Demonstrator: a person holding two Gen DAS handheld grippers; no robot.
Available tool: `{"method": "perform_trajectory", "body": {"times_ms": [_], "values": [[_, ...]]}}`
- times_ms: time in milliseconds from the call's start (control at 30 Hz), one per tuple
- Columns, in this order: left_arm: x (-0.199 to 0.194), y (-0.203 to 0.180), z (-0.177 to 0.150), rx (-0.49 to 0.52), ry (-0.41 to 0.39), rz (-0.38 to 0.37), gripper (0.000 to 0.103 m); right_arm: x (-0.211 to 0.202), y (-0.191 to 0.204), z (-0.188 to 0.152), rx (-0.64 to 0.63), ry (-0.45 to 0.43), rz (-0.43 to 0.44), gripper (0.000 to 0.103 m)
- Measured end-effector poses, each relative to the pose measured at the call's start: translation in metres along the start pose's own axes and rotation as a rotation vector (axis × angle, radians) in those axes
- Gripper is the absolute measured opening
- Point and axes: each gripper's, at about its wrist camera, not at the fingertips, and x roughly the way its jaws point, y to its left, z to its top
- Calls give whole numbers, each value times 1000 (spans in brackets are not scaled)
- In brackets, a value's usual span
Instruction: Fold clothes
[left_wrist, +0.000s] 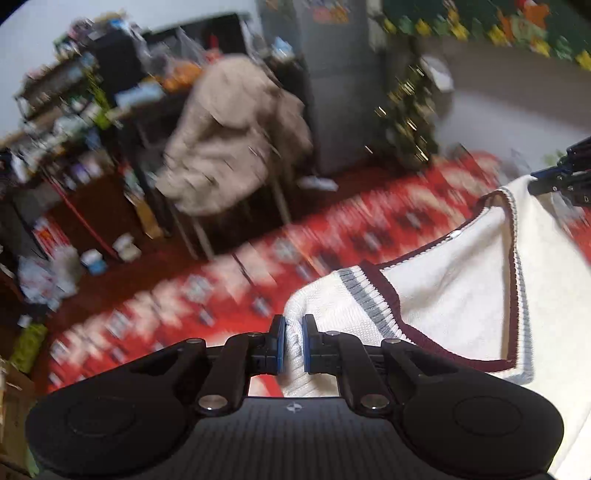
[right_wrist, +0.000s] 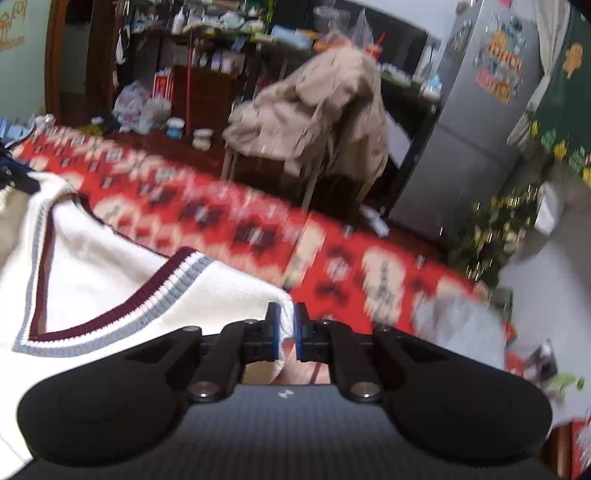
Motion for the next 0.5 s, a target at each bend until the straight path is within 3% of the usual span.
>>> {"method": "perform_trajectory", "body": {"times_ms": [100,267,400,500], "values": [[7,17,35,-12,-53,66,10,17,-13,43,-6,-36,-22,8],[49,30,78,-35,-61,126,10,67,-26,98,-27,-33,-83,8],[89,30,94,-57,-42,147,10,108,-36,141,-42,-26,-130,8],[120,30,91,-95,5,131,10,145,-39,145,-36,34,-141,8]]}}
